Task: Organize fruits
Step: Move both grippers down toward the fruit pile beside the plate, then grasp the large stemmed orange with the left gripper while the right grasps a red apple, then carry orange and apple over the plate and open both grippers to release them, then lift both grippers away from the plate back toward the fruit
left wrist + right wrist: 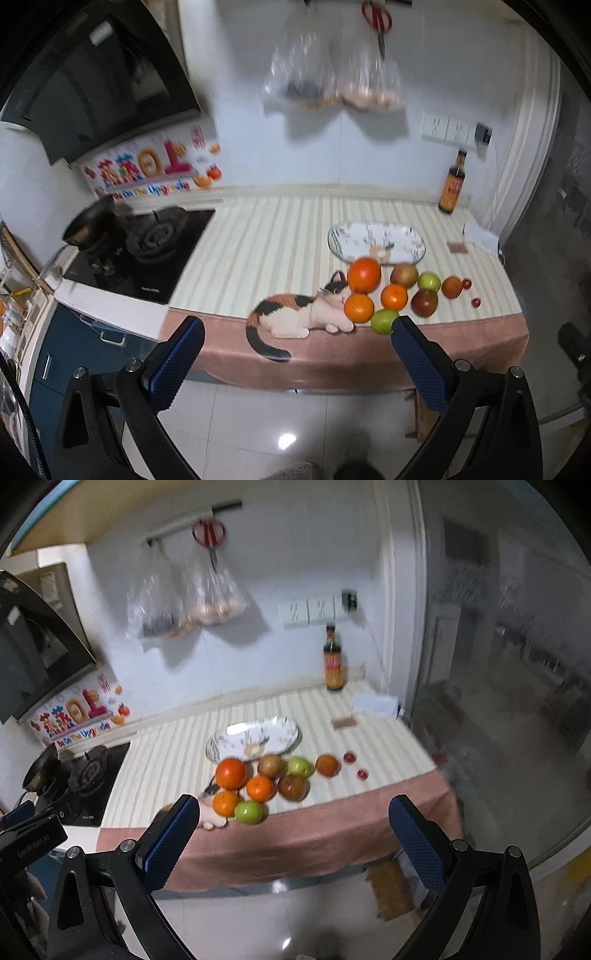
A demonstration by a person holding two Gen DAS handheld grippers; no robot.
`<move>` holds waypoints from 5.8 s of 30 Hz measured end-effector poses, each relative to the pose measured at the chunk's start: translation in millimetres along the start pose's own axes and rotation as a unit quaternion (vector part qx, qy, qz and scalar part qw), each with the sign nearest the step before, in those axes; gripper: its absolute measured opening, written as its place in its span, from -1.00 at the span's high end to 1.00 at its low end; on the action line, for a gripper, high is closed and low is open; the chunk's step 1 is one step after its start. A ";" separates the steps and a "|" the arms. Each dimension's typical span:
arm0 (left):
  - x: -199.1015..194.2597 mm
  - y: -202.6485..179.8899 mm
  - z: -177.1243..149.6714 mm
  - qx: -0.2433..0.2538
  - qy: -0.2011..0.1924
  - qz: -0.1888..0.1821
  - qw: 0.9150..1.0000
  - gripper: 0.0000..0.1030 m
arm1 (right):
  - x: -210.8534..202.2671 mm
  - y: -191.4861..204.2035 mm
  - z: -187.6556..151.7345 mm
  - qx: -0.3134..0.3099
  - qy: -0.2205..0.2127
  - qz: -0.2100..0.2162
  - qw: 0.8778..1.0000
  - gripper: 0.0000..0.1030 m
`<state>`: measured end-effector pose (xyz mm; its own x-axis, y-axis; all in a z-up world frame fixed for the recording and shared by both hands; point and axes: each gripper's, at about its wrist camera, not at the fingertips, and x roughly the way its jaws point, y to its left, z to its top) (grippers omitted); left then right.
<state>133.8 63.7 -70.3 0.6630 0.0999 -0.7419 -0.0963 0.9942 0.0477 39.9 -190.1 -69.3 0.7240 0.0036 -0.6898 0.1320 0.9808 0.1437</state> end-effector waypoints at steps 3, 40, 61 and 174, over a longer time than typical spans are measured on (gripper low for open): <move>31.7 -6.7 10.8 0.009 0.020 0.006 1.000 -1.00 | 43.3 -0.2 3.8 0.012 0.039 0.012 0.999 -1.00; 411.6 -121.7 72.3 0.021 0.360 -0.051 0.931 -0.93 | 520.6 22.1 89.6 -0.002 0.391 0.149 0.908 -1.00; 384.9 -149.8 62.3 0.094 0.332 -0.109 0.932 -0.37 | 510.9 18.7 91.5 -0.005 0.388 0.139 0.911 -0.99; 422.2 -70.7 177.0 -0.044 0.296 -0.053 0.953 -0.77 | 535.5 56.8 176.9 -0.120 0.347 0.019 0.930 -0.81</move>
<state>552.0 42.6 -268.6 0.1404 -0.0657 -0.9879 -0.1309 0.9878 -0.0843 554.9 -167.0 -305.0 0.1028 0.0818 -0.9913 -0.1006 0.9924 0.0715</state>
